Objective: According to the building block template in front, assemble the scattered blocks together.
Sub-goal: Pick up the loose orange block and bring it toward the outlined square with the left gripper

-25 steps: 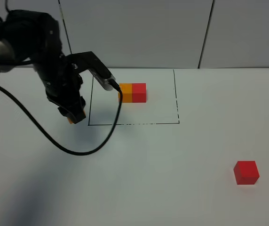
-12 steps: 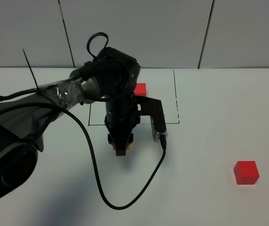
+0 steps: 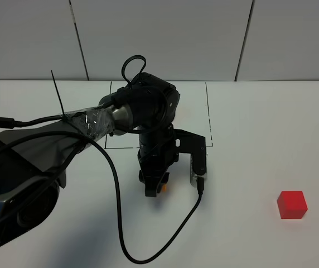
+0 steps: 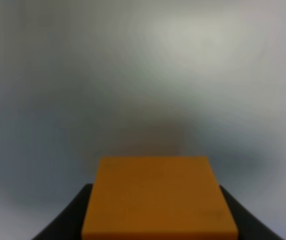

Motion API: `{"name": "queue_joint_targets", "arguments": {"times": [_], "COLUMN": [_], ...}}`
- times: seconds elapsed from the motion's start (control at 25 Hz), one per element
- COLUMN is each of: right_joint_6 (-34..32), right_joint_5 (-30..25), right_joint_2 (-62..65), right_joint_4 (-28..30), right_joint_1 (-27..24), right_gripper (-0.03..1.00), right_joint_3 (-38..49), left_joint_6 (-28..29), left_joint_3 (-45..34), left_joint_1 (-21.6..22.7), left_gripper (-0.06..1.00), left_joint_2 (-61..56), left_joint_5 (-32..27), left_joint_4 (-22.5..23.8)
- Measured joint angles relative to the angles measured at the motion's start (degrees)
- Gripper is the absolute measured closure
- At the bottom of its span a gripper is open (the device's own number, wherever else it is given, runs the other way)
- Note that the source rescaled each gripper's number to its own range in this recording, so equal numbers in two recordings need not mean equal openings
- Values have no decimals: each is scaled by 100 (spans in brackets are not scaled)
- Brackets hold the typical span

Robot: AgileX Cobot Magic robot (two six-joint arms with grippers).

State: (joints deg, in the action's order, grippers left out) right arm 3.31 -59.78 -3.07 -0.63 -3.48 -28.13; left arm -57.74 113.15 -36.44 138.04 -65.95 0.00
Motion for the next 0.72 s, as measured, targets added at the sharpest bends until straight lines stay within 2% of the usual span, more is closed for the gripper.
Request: {"name": "queue_joint_targets", "arguments": {"times": [0.2,0.72], "right_joint_6": [0,0], "right_joint_5": [0,0], "right_joint_2": [0,0], "right_joint_4": [0,0], "right_joint_1": [0,0], "right_gripper": [51,51], "right_joint_3": [0,0], "left_joint_6": [-48,-170], "left_joint_3": [0,0], "left_joint_1": [-13,-14], "left_gripper": [94,94], "left_joint_2": [0,135], "left_joint_5": [93,131], "left_joint_4": [-252,-270]}}
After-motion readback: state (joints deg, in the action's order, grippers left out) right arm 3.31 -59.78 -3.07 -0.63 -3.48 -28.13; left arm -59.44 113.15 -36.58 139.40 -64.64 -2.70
